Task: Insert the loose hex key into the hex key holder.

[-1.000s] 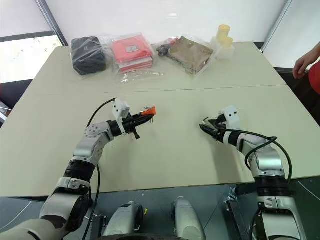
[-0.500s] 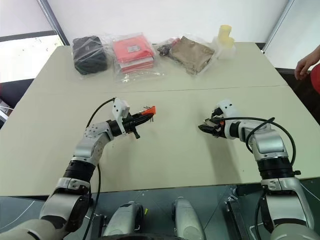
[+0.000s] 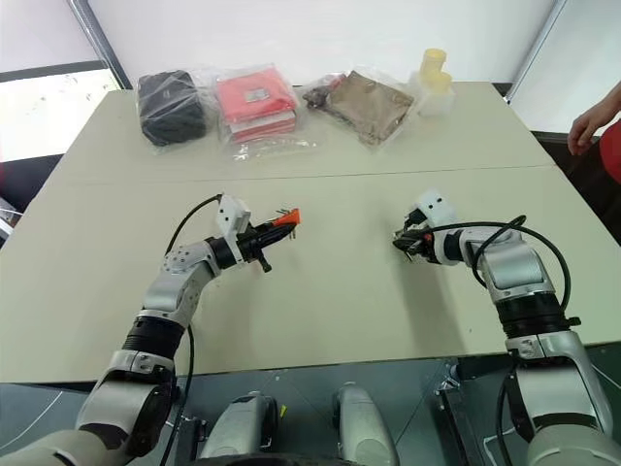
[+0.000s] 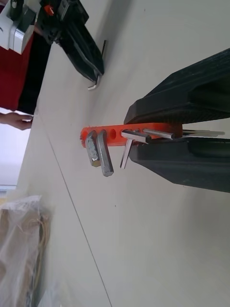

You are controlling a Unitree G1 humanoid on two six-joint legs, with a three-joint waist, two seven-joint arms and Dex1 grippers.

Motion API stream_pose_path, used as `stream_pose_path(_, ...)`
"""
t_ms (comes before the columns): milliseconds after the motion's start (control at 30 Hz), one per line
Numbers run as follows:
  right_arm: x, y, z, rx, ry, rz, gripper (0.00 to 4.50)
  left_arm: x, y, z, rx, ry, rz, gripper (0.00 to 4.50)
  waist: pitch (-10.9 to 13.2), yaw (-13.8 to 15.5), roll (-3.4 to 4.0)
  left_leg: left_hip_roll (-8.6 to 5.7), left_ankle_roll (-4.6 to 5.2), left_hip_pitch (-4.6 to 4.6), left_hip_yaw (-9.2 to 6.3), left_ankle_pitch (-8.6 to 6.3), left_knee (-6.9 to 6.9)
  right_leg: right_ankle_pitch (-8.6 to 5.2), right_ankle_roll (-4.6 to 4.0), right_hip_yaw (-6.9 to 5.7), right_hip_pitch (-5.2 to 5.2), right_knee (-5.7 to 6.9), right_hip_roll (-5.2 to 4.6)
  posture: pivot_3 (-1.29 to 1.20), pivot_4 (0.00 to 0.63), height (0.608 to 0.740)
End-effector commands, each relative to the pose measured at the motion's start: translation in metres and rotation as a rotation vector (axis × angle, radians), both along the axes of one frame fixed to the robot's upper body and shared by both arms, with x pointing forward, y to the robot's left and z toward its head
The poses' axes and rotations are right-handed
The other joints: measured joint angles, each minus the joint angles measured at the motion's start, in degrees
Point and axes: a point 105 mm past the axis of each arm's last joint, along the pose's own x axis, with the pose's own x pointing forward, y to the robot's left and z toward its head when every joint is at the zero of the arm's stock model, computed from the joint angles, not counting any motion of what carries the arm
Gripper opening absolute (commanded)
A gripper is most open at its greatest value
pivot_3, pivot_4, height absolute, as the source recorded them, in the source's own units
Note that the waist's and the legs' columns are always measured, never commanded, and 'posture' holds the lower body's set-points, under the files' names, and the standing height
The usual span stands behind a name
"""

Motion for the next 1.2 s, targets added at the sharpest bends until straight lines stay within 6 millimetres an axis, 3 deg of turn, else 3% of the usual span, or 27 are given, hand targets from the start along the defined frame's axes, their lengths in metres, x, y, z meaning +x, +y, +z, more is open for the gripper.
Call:
stream_pose_path(33, -0.01, 0.01, -0.023, -0.025, 0.083, 0.048, 0.03, -0.001, -0.001, 0.011, -0.009, -0.056, -0.002, 0.0, 0.0, 0.0, -0.01, 0.0, 0.0, 0.01, 0.0, 0.0, 0.0, 0.0, 0.0, 0.0, 0.01, 0.0, 0.0, 0.0, 0.15, 0.74)
stream_pose_path(133, -0.004, 0.012, -0.017, -0.014, 0.024, 0.03, 0.03, -0.002, 0.002, 0.009, 0.002, -0.053, -0.002, 0.0, 0.0, -0.1, -0.04, 0.0, 0.0, 0.03, 0.0, 0.0, 0.0, 0.0, 0.0, 0.0, 0.03, 0.0, 0.0, 0.0, 0.15, 0.74)
stream_pose_path(200, 0.011, 0.014, 0.002, 0.05, -0.078, -0.026, 0.03, -0.002, 0.002, 0.009, 0.013, -0.048, -0.019, 0.0, 0.0, -0.3, -0.07, 0.01, 0.0, 0.05, 0.0, 0.0, 0.0, 0.0, -0.01, 0.01, 0.04, 0.01, 0.01, 0.0, 0.15, 0.74)
stream_pose_path(333, 0.028, 0.042, 0.071, 0.409, -0.362, -0.032, 0.03, 0.003, 0.002, 0.02, 0.04, -0.07, -0.057, 0.0, 0.1, -0.2, 0.03, 0.05, 0.0, 0.05, 0.02, 0.0, 0.0, 0.01, -0.01, 0.04, 0.01, 0.05, 0.07, 0.0, 0.15, 0.74)
stream_pose_path(500, 0.027, 0.072, 0.113, 0.676, -0.529, -0.012, 0.03, 0.018, -0.009, 0.034, 0.051, -0.106, -0.087, 0.0, 0.2, 0.7, 0.1, 0.01, 0.0, -0.08, -0.01, 0.0, 0.02, 0.0, 0.01, 0.0, -0.06, 0.05, 0.02, 0.0, 0.15, 0.74)
stream_pose_path(767, 0.016, 0.109, 0.136, 0.896, -0.632, 0.005, 0.03, 0.04, -0.029, 0.044, 0.019, -0.127, -0.047, 0.0, 0.2, 1.4, 0.11, 0.0, 0.0, -0.12, 0.01, 0.0, 0.01, 0.01, 0.02, -0.01, -0.05, -0.05, -0.01, 0.0, 0.15, 0.74)
stream_pose_path(1200, 0.015, 0.121, 0.128, 0.897, -0.665, -0.001, 0.03, 0.03, -0.05, 0.058, -0.074, -0.131, -0.132, 0.0, 0.2, 1.2, 0.11, 0.01, 0.0, -0.1, 0.01, 0.0, -0.01, 0.01, 0.02, 0.0, -0.05, -0.04, 0.0, 0.0, 0.15, 0.74)
